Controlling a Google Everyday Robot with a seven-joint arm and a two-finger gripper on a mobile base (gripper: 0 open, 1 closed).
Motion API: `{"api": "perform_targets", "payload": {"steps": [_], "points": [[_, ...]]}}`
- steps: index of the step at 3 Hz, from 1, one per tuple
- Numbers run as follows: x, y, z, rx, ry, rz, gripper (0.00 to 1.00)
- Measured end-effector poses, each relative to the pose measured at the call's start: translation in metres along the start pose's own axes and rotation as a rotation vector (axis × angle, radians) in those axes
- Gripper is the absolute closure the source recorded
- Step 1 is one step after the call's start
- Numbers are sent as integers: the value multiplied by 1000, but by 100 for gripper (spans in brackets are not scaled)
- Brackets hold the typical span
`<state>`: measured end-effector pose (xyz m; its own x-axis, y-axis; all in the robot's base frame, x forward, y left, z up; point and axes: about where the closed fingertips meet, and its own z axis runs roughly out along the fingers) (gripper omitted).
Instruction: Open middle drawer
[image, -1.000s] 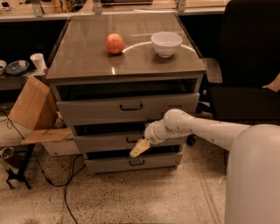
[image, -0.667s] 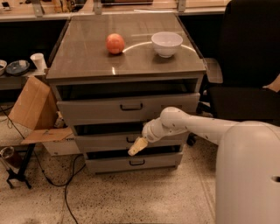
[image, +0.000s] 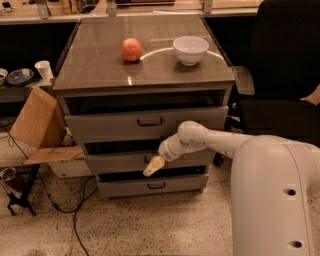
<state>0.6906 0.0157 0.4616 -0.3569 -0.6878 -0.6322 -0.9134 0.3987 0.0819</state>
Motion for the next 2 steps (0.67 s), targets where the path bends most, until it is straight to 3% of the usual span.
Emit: {"api": "perform_targets", "payload": {"steps": [1,2], "points": [[2,-1,7,-20,24,12,10],[7,1,7,-37,44,27,29]]}}
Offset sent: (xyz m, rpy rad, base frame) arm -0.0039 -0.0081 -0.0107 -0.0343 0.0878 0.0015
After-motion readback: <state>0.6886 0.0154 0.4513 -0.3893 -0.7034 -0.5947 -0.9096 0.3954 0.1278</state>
